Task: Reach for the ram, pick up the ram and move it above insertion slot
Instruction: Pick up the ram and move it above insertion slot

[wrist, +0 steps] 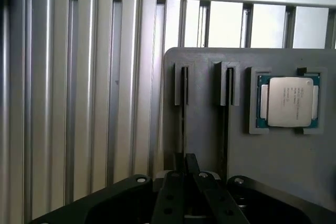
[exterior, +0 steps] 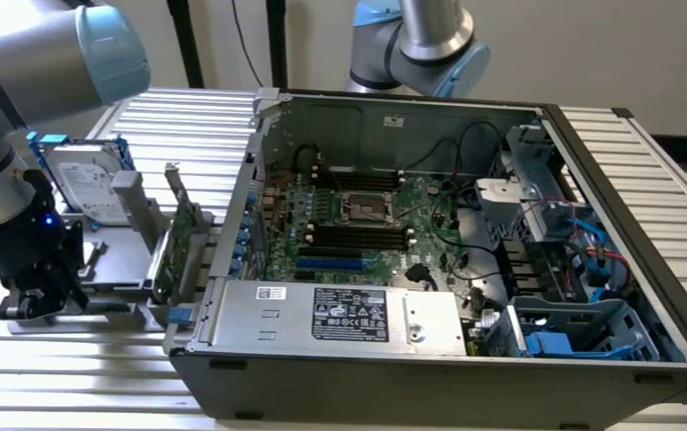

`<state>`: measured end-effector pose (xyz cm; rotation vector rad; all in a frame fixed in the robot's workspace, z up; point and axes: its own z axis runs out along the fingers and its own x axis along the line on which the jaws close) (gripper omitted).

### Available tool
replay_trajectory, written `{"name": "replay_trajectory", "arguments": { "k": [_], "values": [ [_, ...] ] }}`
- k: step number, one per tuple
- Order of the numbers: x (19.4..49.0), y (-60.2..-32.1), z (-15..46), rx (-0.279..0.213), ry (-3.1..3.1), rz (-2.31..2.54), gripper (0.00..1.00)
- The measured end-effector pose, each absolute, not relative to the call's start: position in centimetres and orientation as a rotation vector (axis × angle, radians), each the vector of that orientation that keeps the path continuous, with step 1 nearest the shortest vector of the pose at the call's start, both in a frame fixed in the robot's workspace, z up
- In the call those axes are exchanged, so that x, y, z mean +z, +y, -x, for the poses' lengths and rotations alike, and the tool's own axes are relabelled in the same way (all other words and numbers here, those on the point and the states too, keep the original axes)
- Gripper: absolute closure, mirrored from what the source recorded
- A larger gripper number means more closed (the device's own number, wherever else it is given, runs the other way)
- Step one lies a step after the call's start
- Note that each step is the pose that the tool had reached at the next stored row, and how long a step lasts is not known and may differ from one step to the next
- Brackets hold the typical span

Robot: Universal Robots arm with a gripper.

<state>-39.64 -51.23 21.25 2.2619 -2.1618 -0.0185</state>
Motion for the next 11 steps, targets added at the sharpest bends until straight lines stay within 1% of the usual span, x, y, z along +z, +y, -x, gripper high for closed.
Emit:
{"name": "replay_trajectory", "arguments": {
  "k": [6,11],
  "values": [
    [22.8,-51.2,39.6,-0.019,-2.162,-2.262,0.88],
    [24.9,-51.2,39.6,-0.019,-2.162,-2.262,0.88]
  ]
}}
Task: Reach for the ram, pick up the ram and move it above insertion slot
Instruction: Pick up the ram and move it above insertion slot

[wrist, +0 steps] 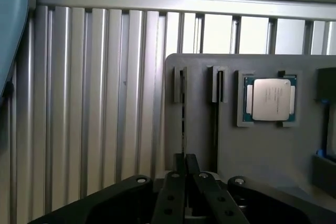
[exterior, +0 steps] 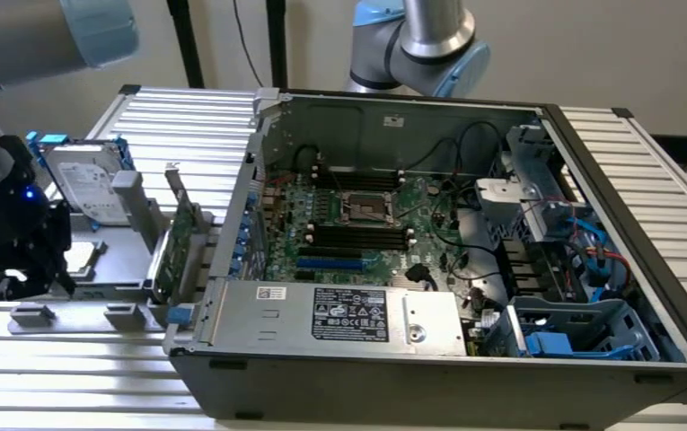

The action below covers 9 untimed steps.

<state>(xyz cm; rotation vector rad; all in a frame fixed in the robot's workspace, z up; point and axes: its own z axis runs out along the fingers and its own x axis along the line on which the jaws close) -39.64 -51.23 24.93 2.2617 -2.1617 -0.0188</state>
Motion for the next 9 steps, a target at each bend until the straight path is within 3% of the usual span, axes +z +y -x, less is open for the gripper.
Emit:
{"name": "replay_trajectory", "arguments": {
  "k": [9],
  "values": [
    [29.0,-51.2,38.8,-0.02,-2.161,-2.262,0.88]
  ]
}}
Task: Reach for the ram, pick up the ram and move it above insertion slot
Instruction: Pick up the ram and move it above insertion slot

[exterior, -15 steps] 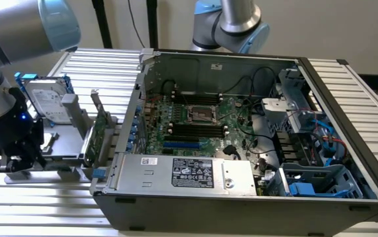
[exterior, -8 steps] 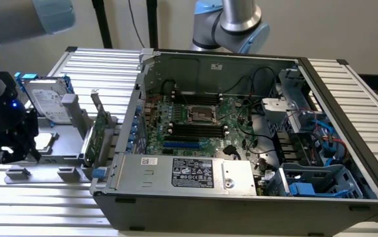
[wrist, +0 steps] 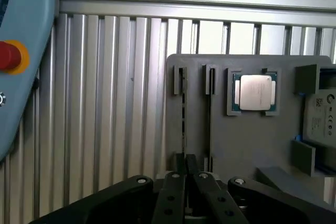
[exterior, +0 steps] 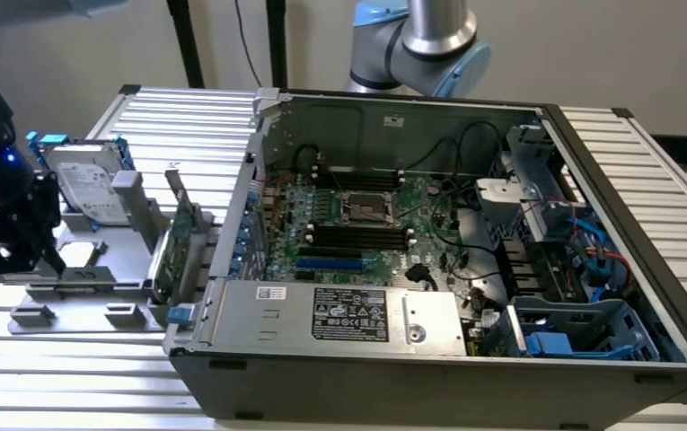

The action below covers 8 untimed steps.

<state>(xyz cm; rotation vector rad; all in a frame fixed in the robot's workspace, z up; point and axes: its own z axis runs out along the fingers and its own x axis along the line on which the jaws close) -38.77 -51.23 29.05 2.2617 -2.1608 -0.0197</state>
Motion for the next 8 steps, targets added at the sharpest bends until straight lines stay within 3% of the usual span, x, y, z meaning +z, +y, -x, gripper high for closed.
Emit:
{"name": "replay_trajectory", "arguments": {
  "k": [8],
  "values": [
    [32.7,-51.2,36.8,-0.025,-2.148,-2.271,0.88]
  ]
}}
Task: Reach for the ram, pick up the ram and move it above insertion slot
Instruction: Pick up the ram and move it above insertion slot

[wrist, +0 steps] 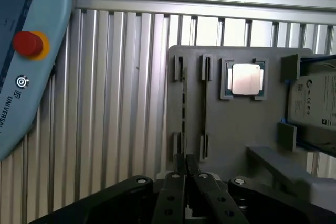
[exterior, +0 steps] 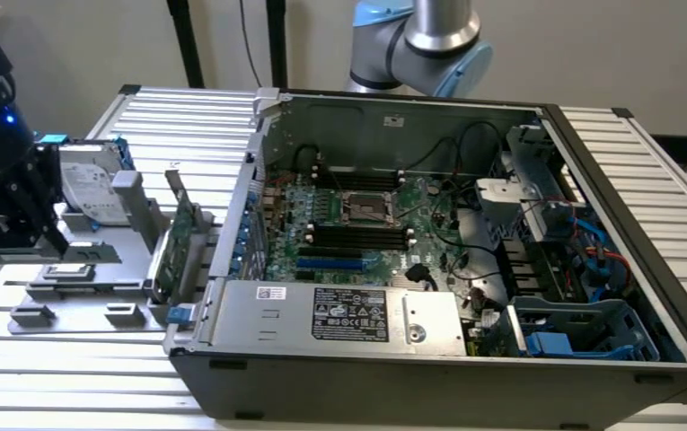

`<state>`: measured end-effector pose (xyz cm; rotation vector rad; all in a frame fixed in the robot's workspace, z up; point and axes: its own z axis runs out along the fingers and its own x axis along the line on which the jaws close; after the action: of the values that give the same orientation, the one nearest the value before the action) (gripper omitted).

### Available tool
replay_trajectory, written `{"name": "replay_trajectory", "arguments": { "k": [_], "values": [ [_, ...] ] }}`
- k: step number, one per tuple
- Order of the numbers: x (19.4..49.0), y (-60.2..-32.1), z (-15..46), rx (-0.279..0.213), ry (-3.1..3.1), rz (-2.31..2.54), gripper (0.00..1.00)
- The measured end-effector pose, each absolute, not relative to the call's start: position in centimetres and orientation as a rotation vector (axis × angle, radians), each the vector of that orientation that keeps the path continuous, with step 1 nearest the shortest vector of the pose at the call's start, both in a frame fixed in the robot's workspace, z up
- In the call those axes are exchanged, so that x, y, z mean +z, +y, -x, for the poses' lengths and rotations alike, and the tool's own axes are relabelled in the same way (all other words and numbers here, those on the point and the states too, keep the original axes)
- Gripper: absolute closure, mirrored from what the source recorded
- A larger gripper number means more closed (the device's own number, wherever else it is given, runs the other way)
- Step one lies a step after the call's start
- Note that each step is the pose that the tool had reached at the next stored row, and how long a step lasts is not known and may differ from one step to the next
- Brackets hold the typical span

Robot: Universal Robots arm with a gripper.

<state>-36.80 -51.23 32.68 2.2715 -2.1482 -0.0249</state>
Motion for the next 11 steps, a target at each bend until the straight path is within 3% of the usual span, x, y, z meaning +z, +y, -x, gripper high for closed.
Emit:
{"name": "replay_trajectory", "arguments": {
  "k": [11],
  "values": [
    [37.2,-51.2,34.5,-0.036,-2.125,-2.288,0.88]
  ]
}}
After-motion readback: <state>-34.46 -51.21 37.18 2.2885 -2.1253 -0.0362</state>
